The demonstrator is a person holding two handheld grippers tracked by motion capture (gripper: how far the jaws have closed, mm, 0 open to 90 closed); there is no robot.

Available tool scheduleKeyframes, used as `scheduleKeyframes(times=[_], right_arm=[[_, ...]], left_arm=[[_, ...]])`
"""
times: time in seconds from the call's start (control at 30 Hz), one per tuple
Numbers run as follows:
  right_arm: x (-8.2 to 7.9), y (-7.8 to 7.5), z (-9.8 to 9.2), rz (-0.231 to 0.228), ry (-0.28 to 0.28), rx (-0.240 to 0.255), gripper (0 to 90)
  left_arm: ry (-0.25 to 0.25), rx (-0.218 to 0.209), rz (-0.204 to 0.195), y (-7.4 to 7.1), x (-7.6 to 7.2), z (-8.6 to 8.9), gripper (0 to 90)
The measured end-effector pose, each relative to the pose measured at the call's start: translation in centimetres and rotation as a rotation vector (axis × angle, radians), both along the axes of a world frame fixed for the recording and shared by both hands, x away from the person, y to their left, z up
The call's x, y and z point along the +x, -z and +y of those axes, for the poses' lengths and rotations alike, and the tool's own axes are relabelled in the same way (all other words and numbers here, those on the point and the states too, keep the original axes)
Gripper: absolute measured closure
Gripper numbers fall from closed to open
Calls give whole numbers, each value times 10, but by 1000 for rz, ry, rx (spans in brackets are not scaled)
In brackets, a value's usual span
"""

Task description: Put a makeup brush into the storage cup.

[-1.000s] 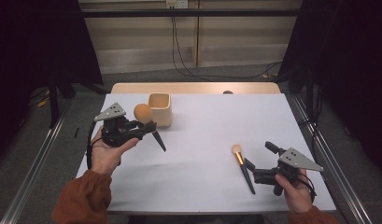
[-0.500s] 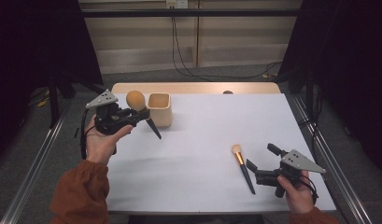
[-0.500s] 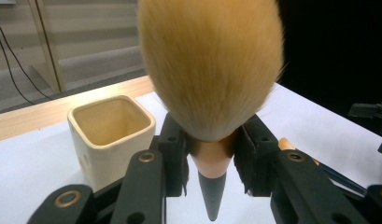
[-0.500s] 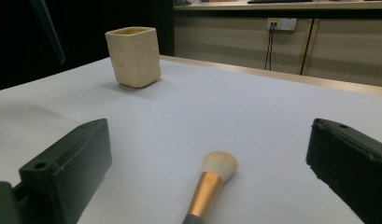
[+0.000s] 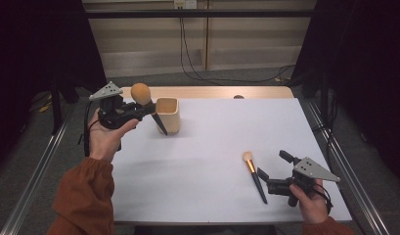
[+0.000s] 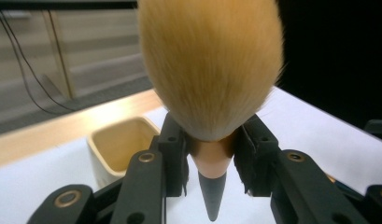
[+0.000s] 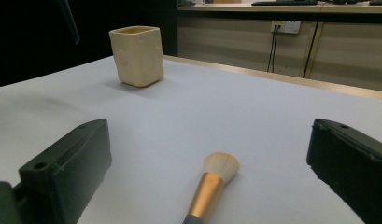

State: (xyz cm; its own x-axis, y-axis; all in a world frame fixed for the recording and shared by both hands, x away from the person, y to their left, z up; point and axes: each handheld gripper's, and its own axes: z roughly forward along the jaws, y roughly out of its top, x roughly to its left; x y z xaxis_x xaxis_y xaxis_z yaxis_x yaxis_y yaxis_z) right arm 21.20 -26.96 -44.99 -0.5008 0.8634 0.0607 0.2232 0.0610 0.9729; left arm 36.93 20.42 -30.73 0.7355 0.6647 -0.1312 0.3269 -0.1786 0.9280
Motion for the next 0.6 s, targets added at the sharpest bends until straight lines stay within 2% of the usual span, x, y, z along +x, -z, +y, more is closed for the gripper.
scheduleKeyframes(times=[0.17, 0.3, 0.43, 0.6], right_arm=[[0, 0, 0, 0, -2, 1, 0], [0, 0, 1, 2, -2, -1, 0], [-1, 0, 1, 1, -8, 0, 0], [-1, 0, 1, 2, -6, 1, 0]], left_arm=[[-23, -25, -26, -10, 5, 0, 662], [-57, -28, -36, -9, 12, 0, 661], [-71, -29, -47, -6, 22, 1, 661], [-89, -39, -57, -10, 31, 0, 662]])
